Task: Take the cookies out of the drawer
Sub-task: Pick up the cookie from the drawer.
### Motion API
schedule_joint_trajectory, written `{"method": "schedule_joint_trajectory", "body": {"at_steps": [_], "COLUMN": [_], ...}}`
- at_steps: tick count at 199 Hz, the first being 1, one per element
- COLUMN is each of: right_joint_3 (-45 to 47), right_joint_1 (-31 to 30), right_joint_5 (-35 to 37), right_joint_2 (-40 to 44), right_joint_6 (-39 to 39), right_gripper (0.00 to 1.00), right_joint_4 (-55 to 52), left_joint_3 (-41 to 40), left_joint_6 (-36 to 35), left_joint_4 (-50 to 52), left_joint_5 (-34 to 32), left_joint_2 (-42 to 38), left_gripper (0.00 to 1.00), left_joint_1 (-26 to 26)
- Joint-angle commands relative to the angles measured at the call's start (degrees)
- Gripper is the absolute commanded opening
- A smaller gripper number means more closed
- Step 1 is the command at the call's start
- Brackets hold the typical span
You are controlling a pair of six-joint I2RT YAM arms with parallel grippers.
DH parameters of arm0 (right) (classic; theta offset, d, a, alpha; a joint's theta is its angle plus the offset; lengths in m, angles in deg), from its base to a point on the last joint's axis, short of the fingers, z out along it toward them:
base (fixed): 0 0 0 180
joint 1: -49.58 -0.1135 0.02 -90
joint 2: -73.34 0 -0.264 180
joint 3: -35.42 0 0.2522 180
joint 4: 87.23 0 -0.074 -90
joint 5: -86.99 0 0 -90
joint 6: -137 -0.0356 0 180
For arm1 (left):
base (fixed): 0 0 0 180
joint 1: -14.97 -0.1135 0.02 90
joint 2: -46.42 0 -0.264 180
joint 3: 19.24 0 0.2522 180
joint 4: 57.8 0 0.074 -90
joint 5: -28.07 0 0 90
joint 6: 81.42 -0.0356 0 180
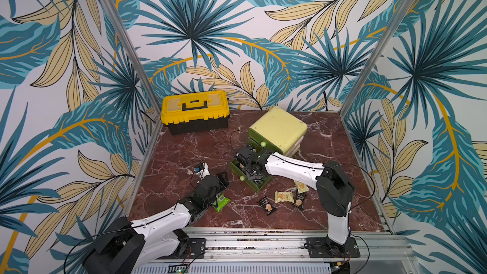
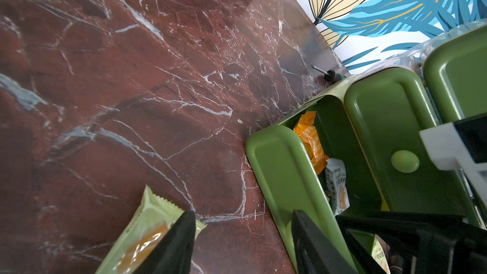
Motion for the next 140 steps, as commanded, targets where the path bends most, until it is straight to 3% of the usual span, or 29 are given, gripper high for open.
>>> {"method": "schedule_joint_trajectory", "body": {"at_steps": [1, 140], "right_joint_3": [-1.04, -2.5], "right_joint_1": [0.63, 2.05], "right_joint_5": [1.01, -0.93], "right_joint_2": [-1.49, -6.82], "right_joint_6": [-1.4, -6.47], "right_gripper": [0.63, 0.62], "right_joint_4": [-1.5, 1.08], "left_joint_3": [1.76, 1.41], "left_joint_6": [0.31, 0.44], "left_joint_4": [0.54, 1.33], "left_joint_5": [-0.16, -0.08], "left_joint_2": [-0.58, -1.77], "left_gripper": [0.63, 0.61], "left_joint_1": [-0.63, -1.94]}}
